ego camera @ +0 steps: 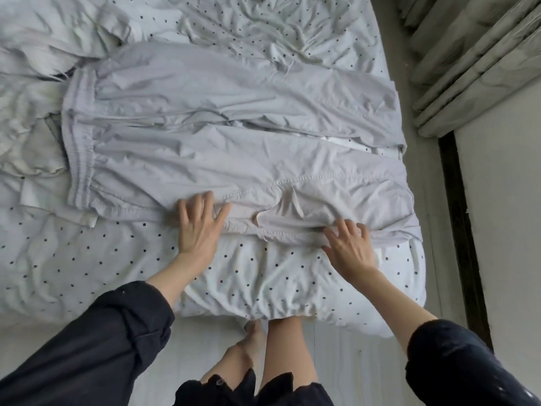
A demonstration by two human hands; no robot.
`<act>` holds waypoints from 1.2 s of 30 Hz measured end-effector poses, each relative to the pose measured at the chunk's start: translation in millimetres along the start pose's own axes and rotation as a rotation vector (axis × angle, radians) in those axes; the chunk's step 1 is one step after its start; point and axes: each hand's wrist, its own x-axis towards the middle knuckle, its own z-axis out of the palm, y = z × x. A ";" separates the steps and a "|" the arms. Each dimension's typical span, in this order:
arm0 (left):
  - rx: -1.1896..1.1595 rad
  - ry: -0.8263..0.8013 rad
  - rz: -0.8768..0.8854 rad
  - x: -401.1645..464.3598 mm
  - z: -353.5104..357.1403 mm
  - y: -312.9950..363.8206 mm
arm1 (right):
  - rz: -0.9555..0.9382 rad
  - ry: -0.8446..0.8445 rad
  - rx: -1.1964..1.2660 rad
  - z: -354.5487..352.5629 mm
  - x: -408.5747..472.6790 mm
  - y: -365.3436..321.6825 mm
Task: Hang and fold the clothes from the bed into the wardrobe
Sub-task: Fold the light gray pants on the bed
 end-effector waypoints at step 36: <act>-0.303 0.402 -0.502 255.0 -95.9 -166.4 | 0.435 0.426 0.523 -141.7 314.3 63.0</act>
